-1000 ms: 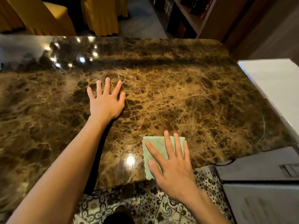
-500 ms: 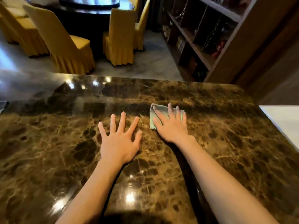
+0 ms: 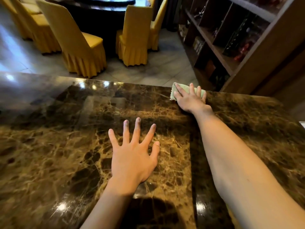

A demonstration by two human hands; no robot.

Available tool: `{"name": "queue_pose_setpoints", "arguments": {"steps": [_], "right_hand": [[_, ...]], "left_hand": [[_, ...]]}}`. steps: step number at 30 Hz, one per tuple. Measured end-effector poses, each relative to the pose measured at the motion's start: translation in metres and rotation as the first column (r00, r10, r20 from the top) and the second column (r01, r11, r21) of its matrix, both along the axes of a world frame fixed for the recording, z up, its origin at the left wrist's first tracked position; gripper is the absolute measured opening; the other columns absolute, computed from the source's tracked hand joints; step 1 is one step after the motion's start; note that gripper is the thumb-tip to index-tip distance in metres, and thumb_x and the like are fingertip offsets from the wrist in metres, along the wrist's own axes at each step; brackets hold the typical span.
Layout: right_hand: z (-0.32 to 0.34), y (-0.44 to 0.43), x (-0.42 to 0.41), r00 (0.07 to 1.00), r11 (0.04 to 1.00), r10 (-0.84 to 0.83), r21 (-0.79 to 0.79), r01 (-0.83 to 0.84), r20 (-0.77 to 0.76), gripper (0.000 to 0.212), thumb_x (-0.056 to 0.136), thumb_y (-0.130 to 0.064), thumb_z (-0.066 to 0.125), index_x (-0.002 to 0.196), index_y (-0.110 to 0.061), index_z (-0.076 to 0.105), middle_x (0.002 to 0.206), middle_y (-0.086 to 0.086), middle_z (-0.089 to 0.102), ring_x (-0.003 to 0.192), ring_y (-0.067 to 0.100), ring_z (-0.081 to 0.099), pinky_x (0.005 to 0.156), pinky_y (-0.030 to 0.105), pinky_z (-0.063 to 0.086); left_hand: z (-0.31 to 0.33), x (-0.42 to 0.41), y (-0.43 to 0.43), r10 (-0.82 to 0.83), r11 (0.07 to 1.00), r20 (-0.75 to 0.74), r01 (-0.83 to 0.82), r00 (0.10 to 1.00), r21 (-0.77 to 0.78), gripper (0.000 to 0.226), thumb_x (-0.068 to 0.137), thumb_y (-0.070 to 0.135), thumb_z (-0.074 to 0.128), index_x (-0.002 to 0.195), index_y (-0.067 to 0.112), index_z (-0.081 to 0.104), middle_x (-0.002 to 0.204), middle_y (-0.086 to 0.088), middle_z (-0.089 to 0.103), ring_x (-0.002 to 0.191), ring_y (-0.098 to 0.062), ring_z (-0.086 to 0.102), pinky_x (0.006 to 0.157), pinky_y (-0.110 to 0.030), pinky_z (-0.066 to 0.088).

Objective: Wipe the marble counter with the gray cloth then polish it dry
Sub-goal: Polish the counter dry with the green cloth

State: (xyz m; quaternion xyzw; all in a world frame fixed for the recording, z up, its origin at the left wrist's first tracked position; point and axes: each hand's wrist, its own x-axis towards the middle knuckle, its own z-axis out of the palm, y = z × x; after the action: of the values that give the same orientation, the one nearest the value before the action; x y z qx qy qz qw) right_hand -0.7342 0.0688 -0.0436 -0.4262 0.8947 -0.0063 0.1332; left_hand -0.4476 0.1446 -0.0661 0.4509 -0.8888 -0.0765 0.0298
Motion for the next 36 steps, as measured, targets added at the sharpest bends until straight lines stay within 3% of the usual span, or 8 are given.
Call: {"name": "queue_pose_setpoints", "arguments": {"steps": [5,13,19,25,29,36], "right_hand": [[-0.003,0.028,0.008,0.999,0.999,0.043,-0.015,-0.043,-0.007,0.054,0.103,-0.063,0.012,0.156,-0.059,-0.001,0.173,0.009,-0.01,0.156,0.038,-0.015,0.122,0.059,-0.016],[-0.007,0.151,0.059,0.984,0.985,0.17,-0.019,-0.171,-0.046,0.054,0.104,-0.061,0.014,0.156,-0.058,0.0,0.173,0.01,-0.008,0.157,0.04,-0.01,0.123,0.062,-0.009],[-0.001,0.29,0.127,0.974,0.974,0.224,-0.009,-0.225,-0.036,0.068,0.088,-0.068,-0.009,0.155,-0.059,-0.006,0.173,0.01,-0.008,0.156,0.04,-0.007,0.122,0.06,-0.007],[-0.005,0.406,0.18,0.975,0.974,0.221,-0.045,-0.223,-0.032,0.057,0.1,-0.064,0.002,0.155,-0.059,-0.008,0.173,0.01,-0.008,0.157,0.038,-0.01,0.124,0.057,-0.008],[-0.006,0.469,0.212,0.976,0.968,0.211,-0.125,-0.217,-0.054,0.054,0.104,-0.063,0.006,0.157,-0.057,0.0,0.172,0.011,0.002,0.158,0.037,-0.004,0.125,0.059,0.0],[-0.006,0.516,0.235,0.986,0.977,0.167,-0.131,-0.168,-0.016,0.053,0.105,-0.063,0.014,0.154,-0.062,-0.008,0.171,0.005,-0.018,0.155,0.029,-0.025,0.123,0.056,-0.012]], "left_hand": [[0.002,-0.001,0.003,0.01,1.0,0.047,-0.01,0.999,0.004,0.059,0.097,0.067,-0.006,0.153,0.051,-0.017,0.168,0.0,-0.017,0.154,-0.036,-0.016,0.118,-0.069,-0.01],[0.011,0.001,0.011,0.015,0.995,0.101,-0.024,0.995,0.093,0.061,0.098,0.065,-0.002,0.156,0.048,-0.009,0.17,0.001,-0.011,0.155,-0.034,-0.014,0.12,-0.063,-0.009],[0.022,0.012,0.063,-0.022,0.993,0.054,0.015,0.998,0.117,0.061,0.103,0.06,0.013,0.16,0.041,0.009,0.171,-0.002,0.003,0.155,-0.038,-0.003,0.121,-0.064,0.0],[0.027,0.012,0.13,-0.09,0.988,0.049,0.082,0.995,0.134,0.062,0.102,0.062,0.022,0.159,0.04,0.018,0.171,-0.004,0.007,0.155,-0.041,0.002,0.121,-0.066,0.004],[0.016,0.016,0.171,-0.096,0.99,0.024,0.093,0.995,0.106,0.058,0.104,0.058,0.013,0.16,0.043,0.01,0.171,-0.002,0.001,0.155,-0.04,-0.005,0.121,-0.065,-0.003],[0.014,0.016,0.18,-0.072,0.993,0.012,0.07,0.997,0.093,0.057,0.103,0.058,0.009,0.159,0.047,0.009,0.171,0.001,0.003,0.156,-0.036,-0.005,0.122,-0.062,-0.004]]}}
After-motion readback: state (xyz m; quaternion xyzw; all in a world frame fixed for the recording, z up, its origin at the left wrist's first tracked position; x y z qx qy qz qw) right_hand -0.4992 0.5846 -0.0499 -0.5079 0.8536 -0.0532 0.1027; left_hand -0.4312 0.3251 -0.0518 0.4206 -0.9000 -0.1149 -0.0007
